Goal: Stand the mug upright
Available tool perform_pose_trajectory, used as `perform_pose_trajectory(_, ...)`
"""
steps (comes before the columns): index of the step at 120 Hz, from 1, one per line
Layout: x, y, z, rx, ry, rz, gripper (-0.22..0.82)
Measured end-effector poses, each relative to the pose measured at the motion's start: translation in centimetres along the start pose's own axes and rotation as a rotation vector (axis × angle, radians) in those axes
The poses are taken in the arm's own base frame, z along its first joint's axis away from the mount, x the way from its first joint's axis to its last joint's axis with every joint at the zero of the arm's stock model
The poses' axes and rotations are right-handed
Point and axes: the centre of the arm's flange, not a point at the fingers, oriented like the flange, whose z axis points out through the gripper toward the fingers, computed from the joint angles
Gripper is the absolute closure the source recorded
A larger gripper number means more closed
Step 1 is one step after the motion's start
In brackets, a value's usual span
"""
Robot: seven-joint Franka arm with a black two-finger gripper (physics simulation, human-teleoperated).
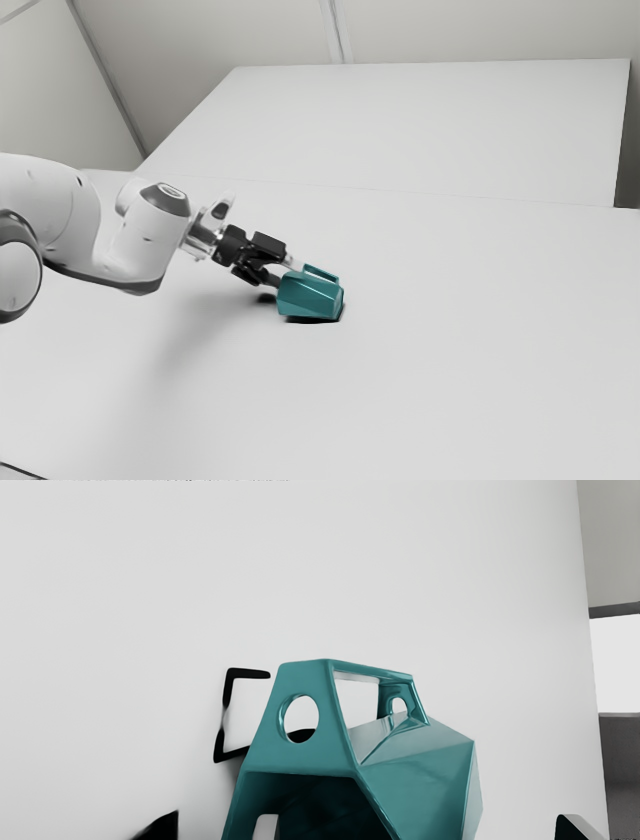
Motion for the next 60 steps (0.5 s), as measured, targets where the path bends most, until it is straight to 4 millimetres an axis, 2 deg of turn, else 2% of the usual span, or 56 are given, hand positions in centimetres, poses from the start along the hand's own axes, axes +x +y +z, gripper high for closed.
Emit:
perform_pose_trajectory(30, -0.1, 0.0, 1.4, -0.033, 0.013, 0.021, 0.03)
perform_pose_trajectory(60, 0.0, 0.2, 1.4, -0.037, 0.031, 0.047, 0.28)
